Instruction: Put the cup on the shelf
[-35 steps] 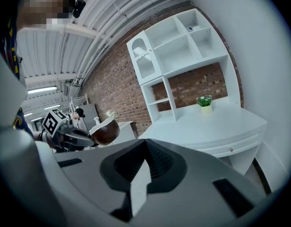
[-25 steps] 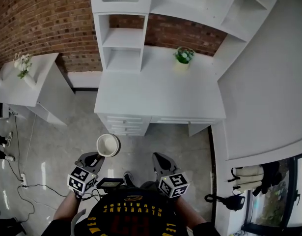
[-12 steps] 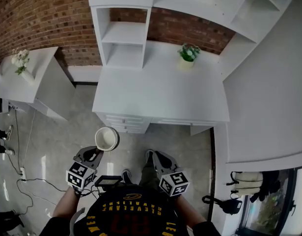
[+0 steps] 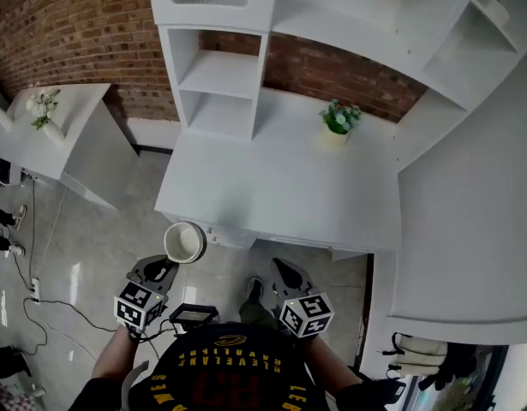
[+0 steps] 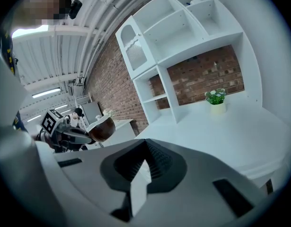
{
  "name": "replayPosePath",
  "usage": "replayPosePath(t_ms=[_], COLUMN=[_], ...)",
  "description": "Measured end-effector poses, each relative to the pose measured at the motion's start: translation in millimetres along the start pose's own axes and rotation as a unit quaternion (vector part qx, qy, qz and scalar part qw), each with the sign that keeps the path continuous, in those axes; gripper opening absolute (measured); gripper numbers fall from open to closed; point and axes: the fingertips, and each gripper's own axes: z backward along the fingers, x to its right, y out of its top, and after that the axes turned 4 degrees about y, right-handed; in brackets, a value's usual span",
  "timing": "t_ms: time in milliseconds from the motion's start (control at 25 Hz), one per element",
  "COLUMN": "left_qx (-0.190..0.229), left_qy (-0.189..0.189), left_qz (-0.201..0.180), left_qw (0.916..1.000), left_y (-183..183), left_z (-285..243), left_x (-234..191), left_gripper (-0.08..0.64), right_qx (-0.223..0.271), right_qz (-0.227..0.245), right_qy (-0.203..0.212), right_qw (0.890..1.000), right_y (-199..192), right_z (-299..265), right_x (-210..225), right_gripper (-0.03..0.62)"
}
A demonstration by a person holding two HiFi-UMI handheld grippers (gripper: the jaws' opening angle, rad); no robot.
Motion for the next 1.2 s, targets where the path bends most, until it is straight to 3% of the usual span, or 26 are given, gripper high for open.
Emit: replayPosePath(t_ms=[320, 800, 1040, 1200], left_qx=[-0.001, 0.015, 0.017, 0.019], left_qy=[0.025, 0.077, 0.078, 0.072], left_qz=[0.002, -0.003, 0.000, -0.003], left_qw=[0.9997, 0.9969, 0.9968, 0.9972], left_y=[37, 90, 99, 108], left_z=[-47, -71, -80, -94], left_x=[7, -2, -26, -57], left_gripper=[0.043, 0.043, 0.043, 0.043], right_qx=[0.004, 0.006, 0.002, 0.002], right_qz=[-0.001, 0.019, 0.019, 0.019], right_qy=[0.032, 0.085, 0.098, 0.084], right_qw=[0.999, 0.996, 0.995, 0.996], right_y=[35, 78, 87, 94], right_z=[-27, -54, -83, -107], right_x=[56, 97, 93, 97], right_gripper=[-0.006, -0.006, -0.006, -0.006])
